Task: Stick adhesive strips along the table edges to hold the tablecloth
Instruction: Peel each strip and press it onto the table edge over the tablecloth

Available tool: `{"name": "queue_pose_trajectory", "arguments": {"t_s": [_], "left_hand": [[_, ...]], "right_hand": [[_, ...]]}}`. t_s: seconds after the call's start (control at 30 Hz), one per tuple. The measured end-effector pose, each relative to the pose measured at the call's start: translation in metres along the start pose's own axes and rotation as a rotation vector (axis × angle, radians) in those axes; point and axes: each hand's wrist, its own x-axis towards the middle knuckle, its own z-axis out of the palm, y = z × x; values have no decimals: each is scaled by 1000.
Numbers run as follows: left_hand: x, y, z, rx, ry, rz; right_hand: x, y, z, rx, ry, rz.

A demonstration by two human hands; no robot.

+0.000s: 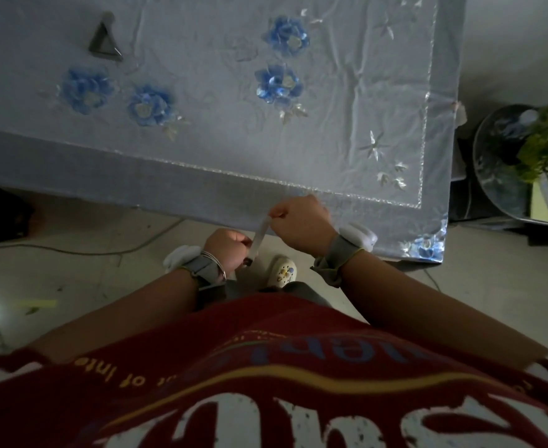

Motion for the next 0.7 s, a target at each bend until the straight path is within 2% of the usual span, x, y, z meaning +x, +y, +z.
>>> {"name": "queue_pose_trajectory", "arguments": {"t_s": [0.1, 0.27, 0.4, 0.6, 0.7], "left_hand": [[4, 1, 1, 10, -33, 14], [15, 3, 6, 34, -33, -84], [13, 4, 8, 32, 21, -20], [14, 5, 12, -61, 83, -38], [12, 6, 10, -85, 60, -31]], "right_hand": [[3, 0, 5, -23, 30, 24], [8, -5, 6, -75, 18, 61], [7, -9, 3, -85, 15, 75], [7, -14, 7, -126, 110, 12], [7, -12, 7, -143, 115, -30]]}}
